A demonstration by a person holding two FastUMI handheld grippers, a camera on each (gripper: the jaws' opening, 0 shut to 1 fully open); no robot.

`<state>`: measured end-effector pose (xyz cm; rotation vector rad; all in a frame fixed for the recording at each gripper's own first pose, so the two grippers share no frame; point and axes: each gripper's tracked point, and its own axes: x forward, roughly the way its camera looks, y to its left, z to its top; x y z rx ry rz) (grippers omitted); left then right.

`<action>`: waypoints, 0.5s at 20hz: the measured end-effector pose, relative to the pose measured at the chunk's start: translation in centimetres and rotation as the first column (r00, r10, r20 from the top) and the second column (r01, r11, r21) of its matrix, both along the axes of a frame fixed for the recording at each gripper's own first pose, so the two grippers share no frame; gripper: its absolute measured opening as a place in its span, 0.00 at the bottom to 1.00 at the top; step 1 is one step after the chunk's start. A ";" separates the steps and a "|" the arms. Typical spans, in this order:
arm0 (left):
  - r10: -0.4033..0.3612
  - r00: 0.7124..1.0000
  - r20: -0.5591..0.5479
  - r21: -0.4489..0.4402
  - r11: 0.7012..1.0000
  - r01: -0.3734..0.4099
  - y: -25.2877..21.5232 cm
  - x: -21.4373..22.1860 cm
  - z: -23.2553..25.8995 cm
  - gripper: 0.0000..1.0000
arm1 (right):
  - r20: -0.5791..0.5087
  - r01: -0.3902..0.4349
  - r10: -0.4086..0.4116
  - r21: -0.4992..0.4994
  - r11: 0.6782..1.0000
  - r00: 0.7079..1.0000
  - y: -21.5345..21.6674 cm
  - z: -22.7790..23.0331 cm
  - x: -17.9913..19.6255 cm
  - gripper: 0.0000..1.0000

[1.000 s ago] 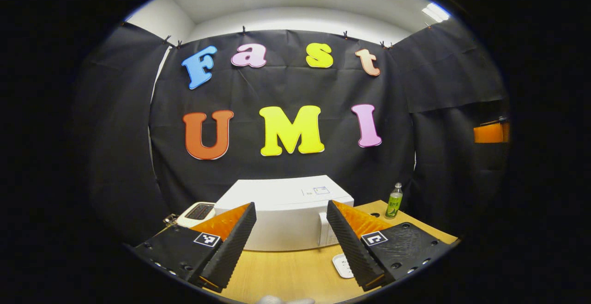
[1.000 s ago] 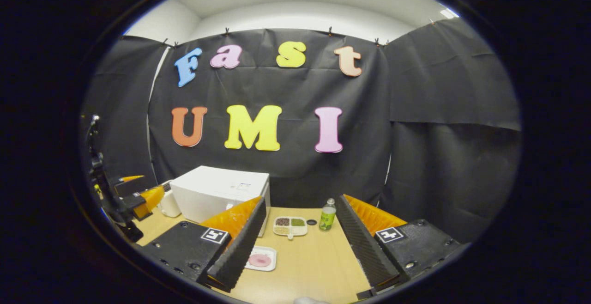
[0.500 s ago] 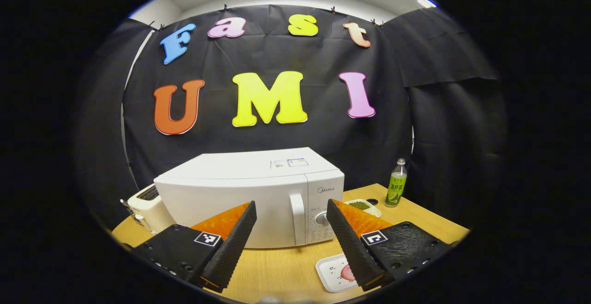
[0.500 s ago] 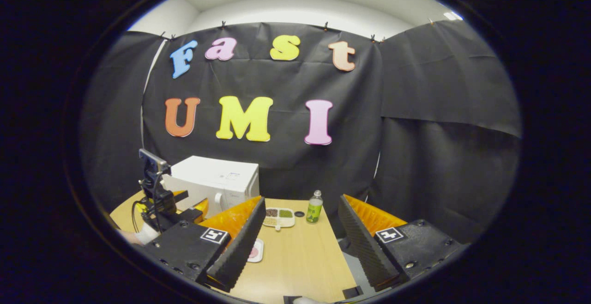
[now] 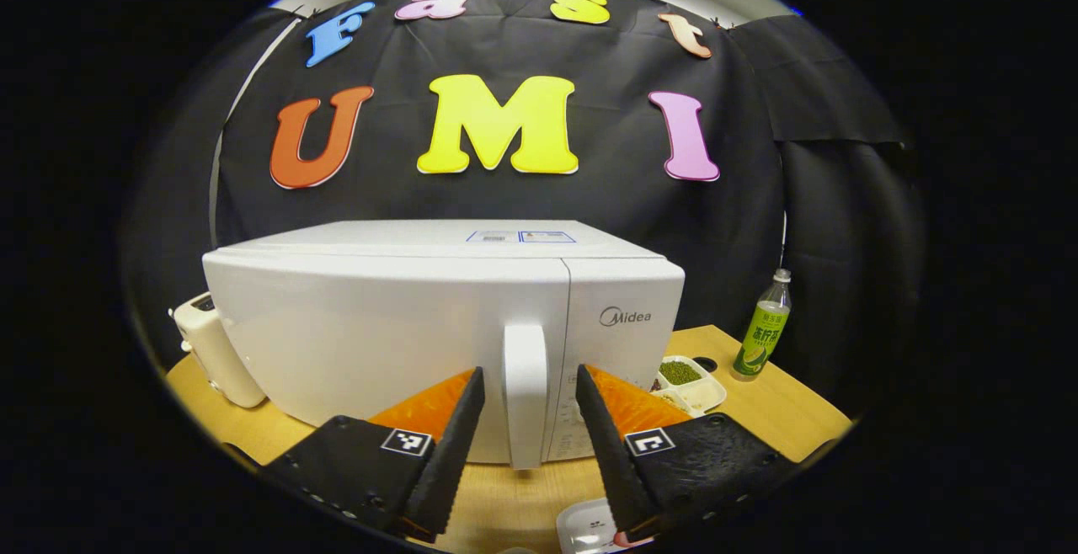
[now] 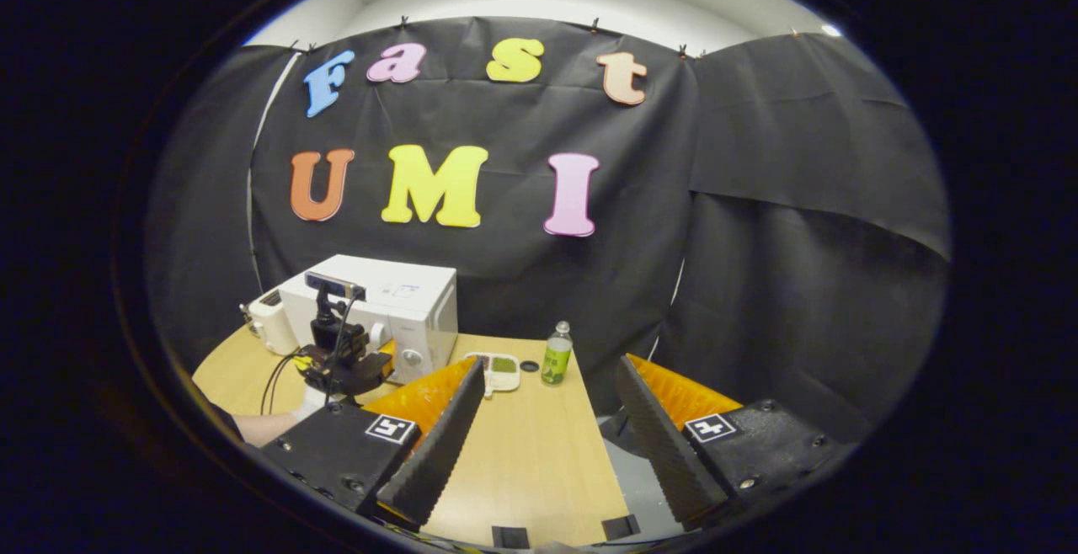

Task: Open the microwave oven with the left hand, put the food in, and close the microwave oven.

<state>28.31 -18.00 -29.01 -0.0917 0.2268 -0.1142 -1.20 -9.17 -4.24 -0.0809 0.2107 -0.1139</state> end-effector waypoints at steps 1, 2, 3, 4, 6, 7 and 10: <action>0.025 1.000 -0.011 0.013 1.000 -0.024 0.7 0.2 -0.5 0.63 | -0.007 -0.001 0.001 0.001 1.000 1.000 -0.3 -0.2 0.1 0.92; 0.016 1.000 -0.008 0.014 1.000 -0.016 0.7 -0.2 -0.6 0.58 | -0.014 -0.001 0.001 0.004 1.000 1.000 -0.5 -0.4 0.3 0.92; 0.008 1.000 -0.007 0.021 1.000 -0.008 0.6 0.1 -0.5 0.42 | -0.018 -0.004 0.004 0.010 1.000 1.000 -0.6 -0.6 0.3 0.92; -0.011 1.000 -0.001 0.027 1.000 0.011 -0.1 0.4 -0.6 0.40 | -0.022 -0.003 0.003 0.015 1.000 1.000 -0.8 -0.8 0.5 1.00; -0.019 1.000 -0.001 0.045 0.999 0.019 0.0 0.4 -0.7 0.24 | -0.032 -0.011 0.012 0.015 1.000 0.999 -0.9 -1.2 0.7 0.92; -0.023 1.000 -0.006 0.016 1.000 0.023 -0.2 0.6 -0.9 0.24 | -0.033 -0.017 0.017 0.015 1.000 0.999 -0.9 -1.1 0.8 0.92; -0.031 0.999 -0.028 -0.019 0.999 0.031 0.2 -0.1 -0.8 0.16 | -0.035 -0.024 0.025 0.019 1.000 0.999 -1.0 -1.2 1.1 0.92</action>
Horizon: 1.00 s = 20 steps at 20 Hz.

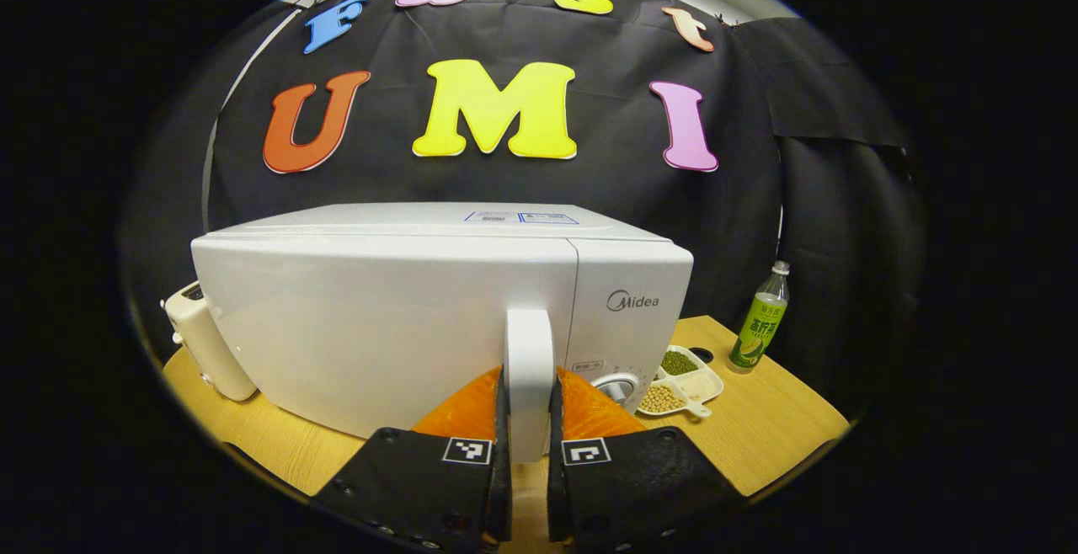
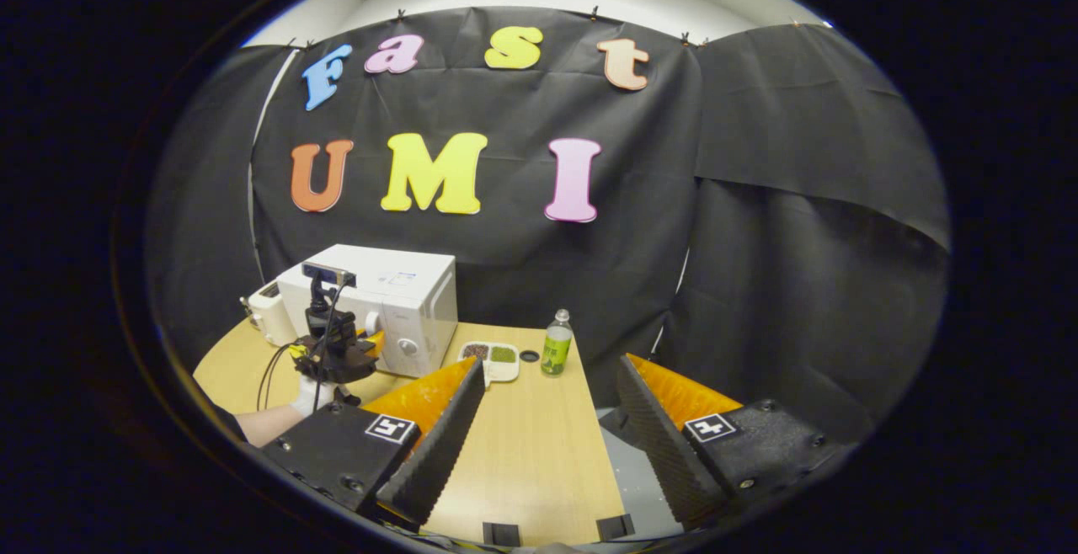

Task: Open the microwave oven with the left hand, put the food in, and close the microwave oven.

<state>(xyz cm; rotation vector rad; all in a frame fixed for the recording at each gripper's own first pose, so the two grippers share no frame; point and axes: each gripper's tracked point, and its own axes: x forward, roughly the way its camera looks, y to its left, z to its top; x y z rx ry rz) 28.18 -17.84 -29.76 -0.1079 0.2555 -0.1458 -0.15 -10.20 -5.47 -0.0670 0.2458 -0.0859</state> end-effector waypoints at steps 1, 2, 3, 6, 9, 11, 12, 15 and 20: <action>0.002 1.000 0.004 0.013 1.000 -0.002 -0.3 -0.1 0.1 0.00 | -0.002 -0.003 0.003 0.001 1.000 1.000 0.0 -0.1 0.1 0.92; 0.002 1.000 0.003 0.014 1.000 -0.002 0.0 -0.1 0.1 0.04 | -0.002 -0.010 0.010 0.003 1.000 1.000 0.2 0.0 0.2 0.92; 0.001 1.000 0.000 0.002 1.000 -0.001 -0.1 -0.2 0.2 0.04 | -0.002 -0.014 0.014 0.002 1.000 1.000 0.3 0.0 0.2 0.92; -0.021 1.000 -0.020 -0.013 1.000 0.021 -0.1 -0.8 0.1 0.04 | 0.015 -0.028 0.028 -0.012 1.000 0.999 0.8 0.8 0.3 0.92; -0.055 0.998 0.025 -0.005 0.998 0.055 0.6 -3.7 0.5 0.04 | 0.036 -0.037 0.038 -0.015 0.999 0.999 1.5 1.4 0.3 0.93; -0.090 0.996 0.021 -0.036 0.995 0.090 1.1 -6.1 0.3 0.04 | 0.043 -0.064 0.064 -0.008 0.998 0.997 2.7 1.4 0.5 0.92; -0.109 0.994 0.016 -0.022 0.994 0.109 1.5 -7.2 0.2 0.04 | 0.040 -0.069 0.070 -0.014 0.997 0.997 3.1 1.3 0.5 0.93; -0.135 0.991 0.020 0.016 0.991 0.135 3.4 -11.1 0.1 0.03 | 0.040 -0.110 0.110 0.008 0.994 0.993 5.8 1.2 0.6 0.92; -0.129 0.992 0.004 0.038 0.991 0.129 8.2 -17.7 -0.2 0.07 | 0.029 -0.203 0.203 -0.001 0.979 0.979 11.5 0.7 -0.2 1.00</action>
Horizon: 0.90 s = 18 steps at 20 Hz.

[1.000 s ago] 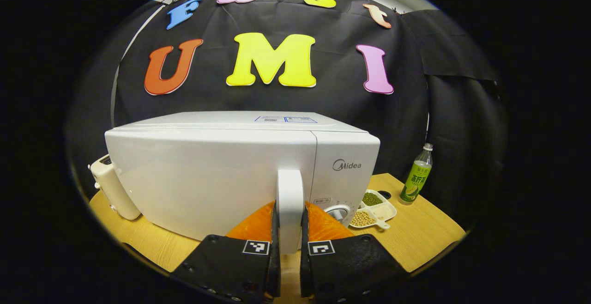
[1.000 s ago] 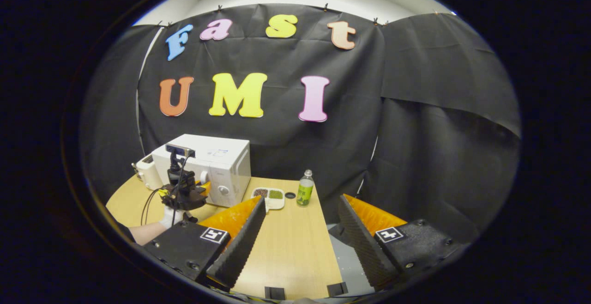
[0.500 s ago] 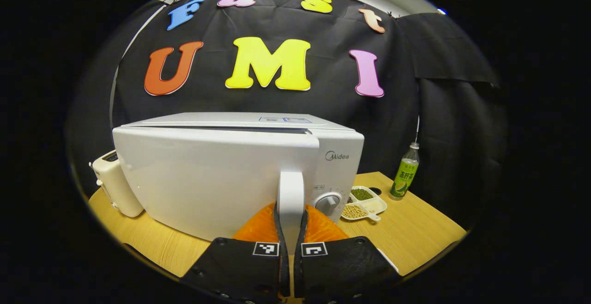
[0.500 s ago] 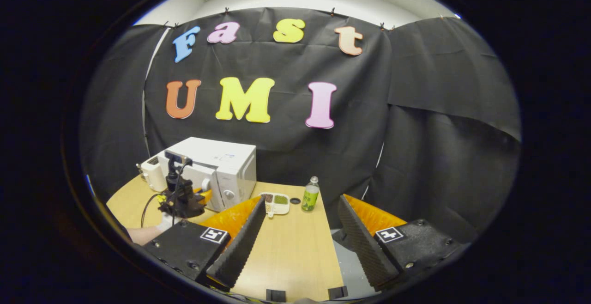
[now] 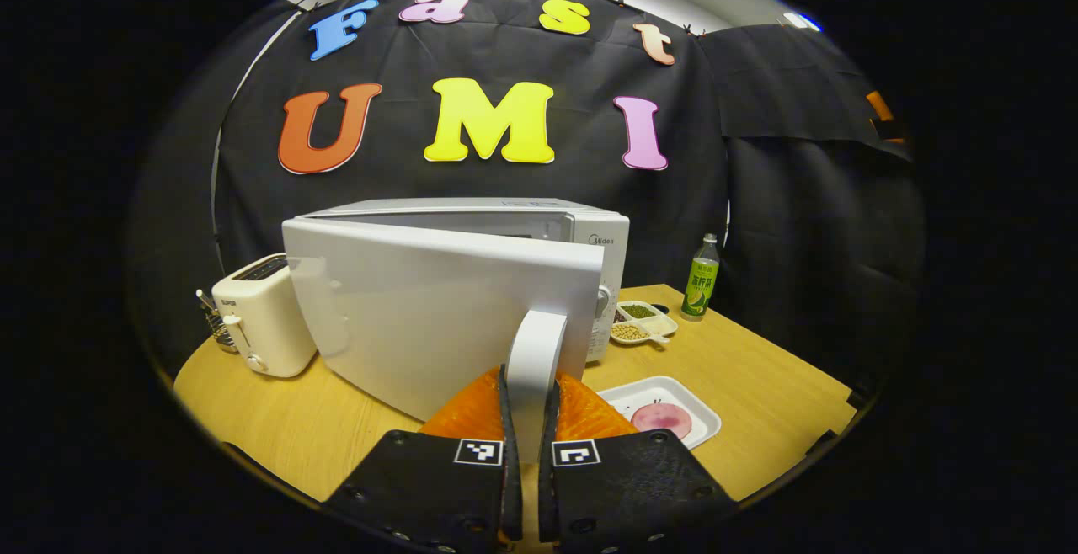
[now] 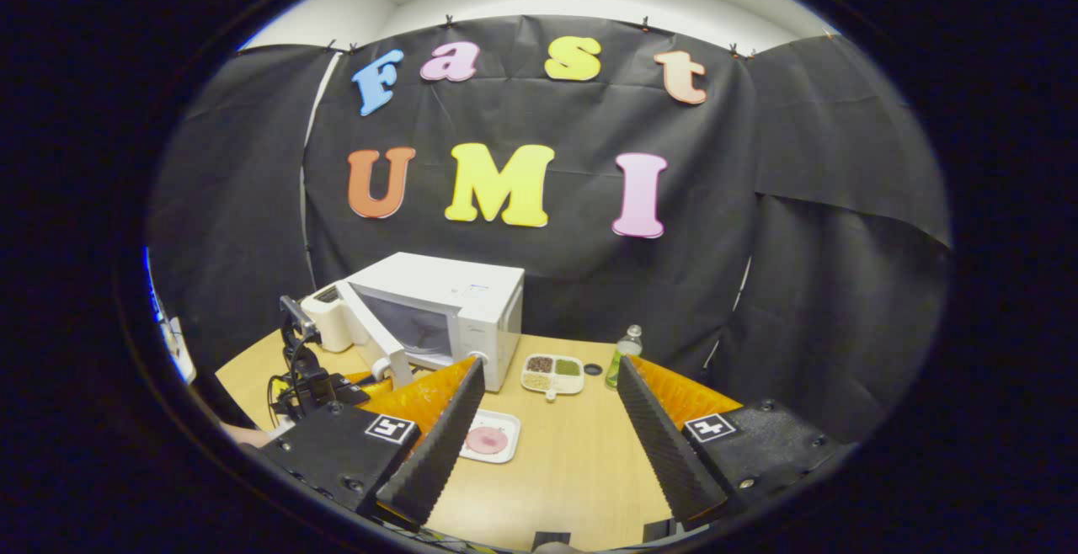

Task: Open the microwave oven with the left hand, put the food in, and close the microwave oven.

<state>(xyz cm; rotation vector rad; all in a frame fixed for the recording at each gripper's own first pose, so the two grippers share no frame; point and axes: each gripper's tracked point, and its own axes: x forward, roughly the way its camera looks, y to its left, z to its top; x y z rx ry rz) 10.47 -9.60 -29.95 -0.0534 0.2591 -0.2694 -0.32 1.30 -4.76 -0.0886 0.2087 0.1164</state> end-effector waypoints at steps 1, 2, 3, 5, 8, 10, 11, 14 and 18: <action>0.007 1.000 -0.009 0.008 1.000 -0.007 1.1 -1.1 -0.2 0.09 | -0.002 -0.020 0.020 0.000 1.000 1.000 1.2 -0.2 -0.3 1.00; 0.015 1.000 -0.015 0.011 1.000 -0.015 2.1 -2.1 -0.3 0.11 | -0.005 -0.040 0.040 0.001 0.999 0.999 2.4 -0.3 -0.5 1.00; 0.024 0.999 -0.028 0.012 1.000 -0.023 3.2 -3.0 -0.4 0.11 | -0.010 -0.055 0.055 0.005 0.998 0.998 3.5 -0.6 -0.8 0.92; 0.049 0.998 -0.041 0.014 0.999 -0.049 5.5 -4.6 -0.7 0.11 | -0.010 -0.084 0.084 0.016 0.996 0.996 5.5 -0.8 -1.3 0.93; 0.100 0.994 -0.039 0.042 0.994 -0.098 9.5 -7.0 -0.8 0.11 | -0.013 -0.115 0.115 0.031 0.993 0.993 8.0 -1.3 -1.7 0.93; 0.149 0.988 -0.046 0.053 0.988 -0.147 12.6 -8.2 -1.2 0.11 | -0.020 -0.133 0.134 0.047 0.990 0.991 9.5 -1.7 -2.2 0.92; 0.175 0.983 -0.049 0.057 0.983 -0.172 14.1 -8.6 -1.3 0.11 | -0.023 -0.143 0.145 0.056 0.988 0.989 10.1 -1.9 -2.4 0.93; 0.250 0.968 -0.032 0.082 0.966 -0.247 18.5 -9.7 -1.0 0.15 | -0.026 -0.161 0.163 0.054 0.985 0.986 11.5 -2.2 -2.8 1.00; 0.293 0.954 -0.056 0.090 0.953 -0.288 22.0 -11.1 -1.5 0.38 | -0.028 -0.176 0.178 0.054 0.983 0.984 12.5 -2.7 -2.8 0.92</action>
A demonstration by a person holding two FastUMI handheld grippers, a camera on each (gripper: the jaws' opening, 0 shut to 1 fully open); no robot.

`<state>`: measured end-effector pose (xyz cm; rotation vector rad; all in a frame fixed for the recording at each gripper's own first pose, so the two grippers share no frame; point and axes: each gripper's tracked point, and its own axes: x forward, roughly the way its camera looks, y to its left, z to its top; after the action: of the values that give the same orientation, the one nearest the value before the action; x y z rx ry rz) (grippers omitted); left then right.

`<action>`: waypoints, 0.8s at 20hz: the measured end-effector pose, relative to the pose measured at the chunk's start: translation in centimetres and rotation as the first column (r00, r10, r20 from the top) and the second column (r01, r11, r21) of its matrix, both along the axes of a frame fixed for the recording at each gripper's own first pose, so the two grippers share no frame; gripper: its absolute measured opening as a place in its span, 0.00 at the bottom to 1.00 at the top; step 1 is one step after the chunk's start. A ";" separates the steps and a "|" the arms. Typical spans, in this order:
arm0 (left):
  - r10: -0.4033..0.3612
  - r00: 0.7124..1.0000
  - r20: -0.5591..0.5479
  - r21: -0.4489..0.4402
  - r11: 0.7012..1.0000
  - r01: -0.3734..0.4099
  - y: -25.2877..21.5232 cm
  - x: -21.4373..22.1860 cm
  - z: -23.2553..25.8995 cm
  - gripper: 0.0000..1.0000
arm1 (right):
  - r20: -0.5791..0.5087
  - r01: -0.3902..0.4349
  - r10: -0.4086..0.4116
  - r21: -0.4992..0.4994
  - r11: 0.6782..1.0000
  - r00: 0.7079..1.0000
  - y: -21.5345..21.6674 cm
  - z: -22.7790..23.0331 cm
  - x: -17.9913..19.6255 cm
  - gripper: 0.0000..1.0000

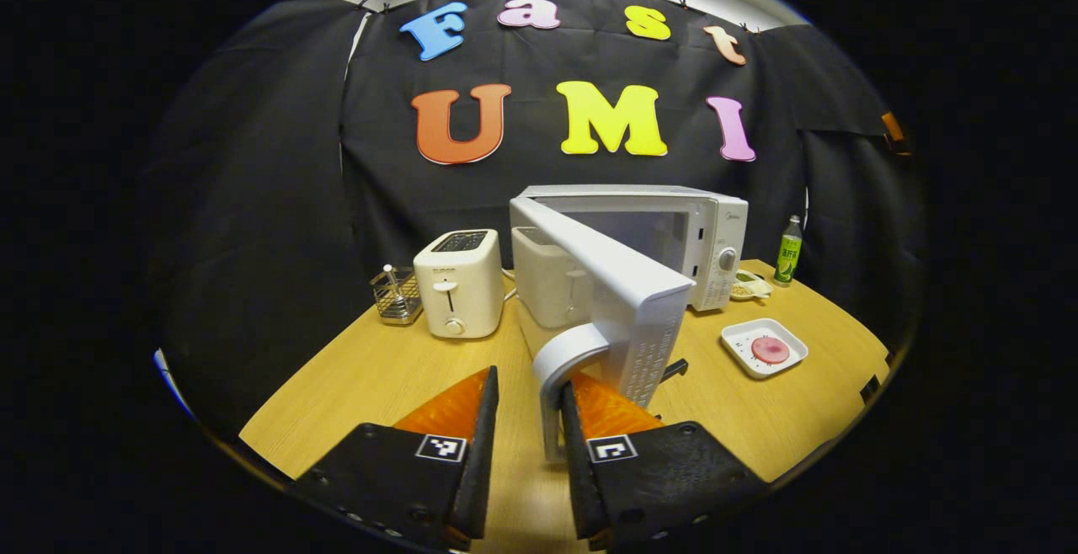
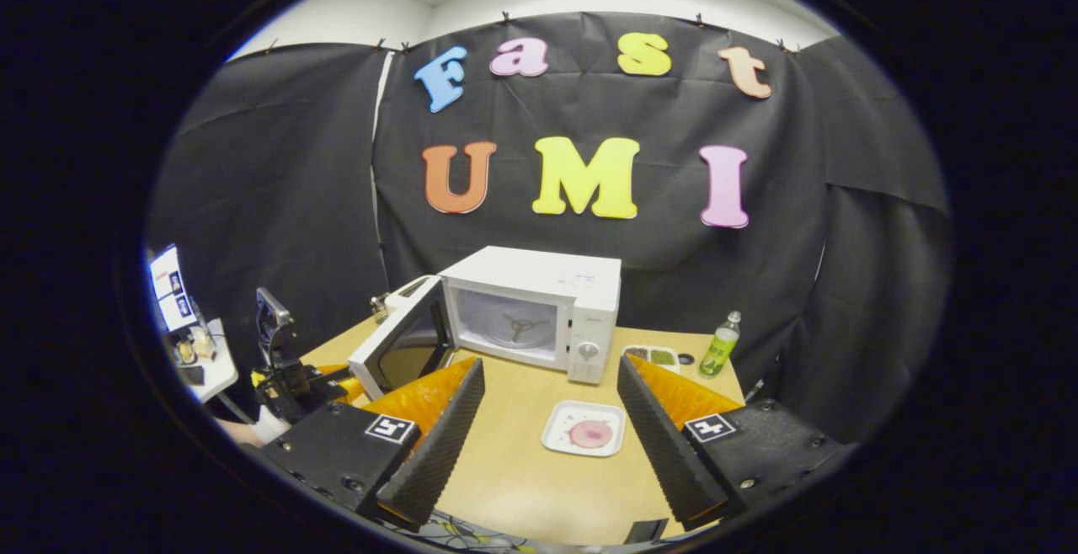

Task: Open the microwave oven with the left hand, put the food in, and close the microwave oven.

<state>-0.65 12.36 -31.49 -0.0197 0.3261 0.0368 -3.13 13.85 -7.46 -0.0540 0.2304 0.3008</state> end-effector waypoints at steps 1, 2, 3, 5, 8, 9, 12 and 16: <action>0.006 1.000 -0.002 0.001 1.000 -0.006 0.6 -0.1 0.1 0.47 | -0.001 -0.002 0.002 -0.001 1.000 1.000 0.1 -0.2 0.1 0.92; 0.015 1.000 -0.001 0.012 1.000 -0.015 1.3 -0.3 0.2 0.66 | -0.005 -0.002 0.002 -0.001 1.000 1.000 0.2 -0.4 0.3 0.92; 0.019 1.000 0.010 0.032 0.999 -0.019 1.7 -0.8 0.5 0.76 | -0.008 -0.004 0.004 0.001 1.000 1.000 0.3 -0.5 0.4 0.92; 0.032 0.999 0.019 0.079 0.996 -0.033 3.0 -1.5 0.8 0.92 | -0.009 -0.009 0.009 0.004 1.000 1.000 0.5 -0.7 0.8 0.92; 0.088 0.996 0.015 0.098 0.991 -0.089 5.7 -2.4 0.9 0.95 | 0.006 -0.011 0.011 0.025 1.000 1.000 0.3 -1.0 1.6 0.92; 0.110 0.994 0.012 0.097 0.989 -0.110 6.6 -2.7 1.1 0.95 | 0.010 0.007 -0.008 0.058 0.998 1.000 -0.2 -1.1 2.1 1.00; 0.162 0.987 0.015 0.103 0.981 -0.163 8.7 -4.1 1.8 0.95 | -0.055 0.029 -0.020 0.154 0.988 0.998 -1.0 -3.1 3.7 0.92; 0.190 0.982 0.014 0.108 0.976 -0.190 8.8 -6.1 3.0 0.95 | -0.137 0.061 -0.042 0.136 0.989 0.990 -3.8 -6.6 6.2 1.00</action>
<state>-6.72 21.12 -28.51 0.0573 0.3177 0.2441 3.11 10.04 -14.08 0.1108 0.3430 0.2682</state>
